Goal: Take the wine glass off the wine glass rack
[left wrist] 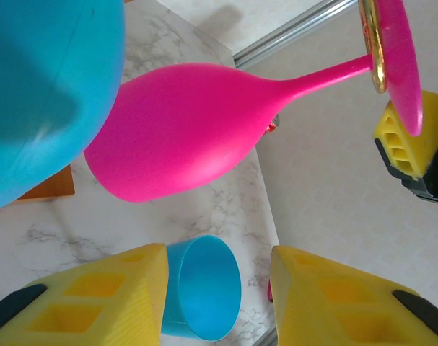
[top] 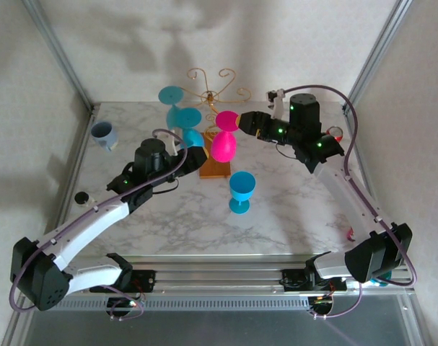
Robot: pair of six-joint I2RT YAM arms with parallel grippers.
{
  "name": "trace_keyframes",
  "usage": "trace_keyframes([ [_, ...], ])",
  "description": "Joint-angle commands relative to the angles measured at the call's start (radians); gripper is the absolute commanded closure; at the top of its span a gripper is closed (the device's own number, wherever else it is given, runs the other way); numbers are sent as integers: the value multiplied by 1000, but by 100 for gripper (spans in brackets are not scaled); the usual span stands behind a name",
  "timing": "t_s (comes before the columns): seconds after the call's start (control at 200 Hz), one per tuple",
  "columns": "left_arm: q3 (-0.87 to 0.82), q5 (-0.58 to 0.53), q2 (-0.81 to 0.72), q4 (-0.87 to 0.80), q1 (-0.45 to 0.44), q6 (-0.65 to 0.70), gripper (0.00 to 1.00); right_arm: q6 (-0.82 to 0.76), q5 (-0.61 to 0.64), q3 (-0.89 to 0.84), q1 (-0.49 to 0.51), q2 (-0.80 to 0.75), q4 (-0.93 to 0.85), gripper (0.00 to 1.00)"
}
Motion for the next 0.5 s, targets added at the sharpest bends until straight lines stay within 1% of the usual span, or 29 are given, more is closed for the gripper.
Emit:
trace_keyframes([
  [0.0,40,-3,9,33,4,9,59,42,-40,-22,-12,13,78,49],
  [0.496,21,-9,10,46,4,-5,59,63,-64,-59,-20,38,125,50],
])
